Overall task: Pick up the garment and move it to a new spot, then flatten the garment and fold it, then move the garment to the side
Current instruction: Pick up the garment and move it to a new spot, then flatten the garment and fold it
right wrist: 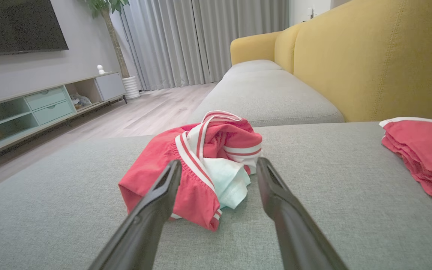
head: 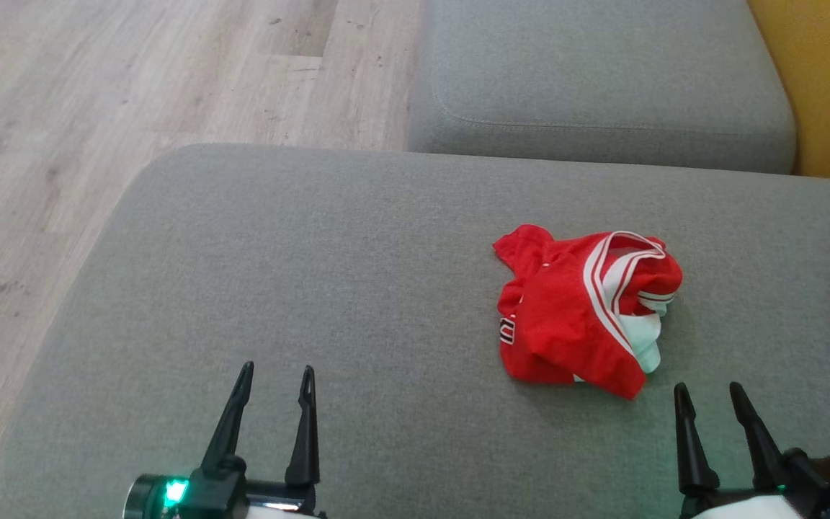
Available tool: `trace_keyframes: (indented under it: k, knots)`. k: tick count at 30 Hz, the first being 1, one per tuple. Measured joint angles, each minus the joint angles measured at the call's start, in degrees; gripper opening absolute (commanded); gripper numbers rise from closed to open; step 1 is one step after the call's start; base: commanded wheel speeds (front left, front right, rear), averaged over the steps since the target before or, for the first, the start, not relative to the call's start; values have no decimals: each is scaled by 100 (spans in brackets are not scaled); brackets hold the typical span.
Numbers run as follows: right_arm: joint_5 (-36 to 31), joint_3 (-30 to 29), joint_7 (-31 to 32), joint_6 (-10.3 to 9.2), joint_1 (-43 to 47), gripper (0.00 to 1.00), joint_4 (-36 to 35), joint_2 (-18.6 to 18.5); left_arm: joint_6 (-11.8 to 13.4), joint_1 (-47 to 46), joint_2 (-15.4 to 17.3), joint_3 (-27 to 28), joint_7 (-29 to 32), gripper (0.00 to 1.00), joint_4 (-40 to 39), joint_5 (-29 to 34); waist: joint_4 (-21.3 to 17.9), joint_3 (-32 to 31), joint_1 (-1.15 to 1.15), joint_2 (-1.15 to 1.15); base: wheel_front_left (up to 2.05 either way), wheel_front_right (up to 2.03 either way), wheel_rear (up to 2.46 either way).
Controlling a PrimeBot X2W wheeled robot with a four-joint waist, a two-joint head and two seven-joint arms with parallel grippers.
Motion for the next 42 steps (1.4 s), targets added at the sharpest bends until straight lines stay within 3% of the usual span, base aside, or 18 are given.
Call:
trace_keyframes:
  k: [17, 21, 29, 30, 33, 37, 42]
  knots:
    - [130, -1, 1, 1, 222, 100, -5, 7, -5, -7, -1, 4, 0, 100, 101, 42, -356, -21, 0, 0, 0, 0, 0]
    - [127, -1, 1, 0, 221, 100, -13, 8, -105, -18, 0, -62, 0, 100, 311, 42, -442, -7, 0, 0, 0, 0, 0]
    - [12, 164, 1, 0, 189, 100, -42, 11, -427, -926, 4, -1204, 1, 100, 1384, 347, -1009, 171, 0, 0, 0, 0, 0]
    - [-16, 270, 1, 0, 155, 100, -46, -2, -512, -1533, 2, -1777, 0, 100, 1768, 332, -1351, 281, 1, 0, 0, 0, 0]
    - [-15, 376, 1, 0, 31, 100, -70, -13, -555, -2010, -9, -2329, 0, 100, 2207, 286, -1722, 442, 1, 0, 0, 0, 0]
    - [34, 492, 1, 0, -216, 100, -87, -18, -546, -2651, -15, -2866, 0, 100, 2635, 81, -2199, 731, 1, 0, 0, 0, 0]
    - [91, 641, 1, 0, -460, 100, -68, -19, -212, -3342, -18, -3230, 0, 100, 3006, -46, -2754, 1128, 1, 0, 0, 0, 0]
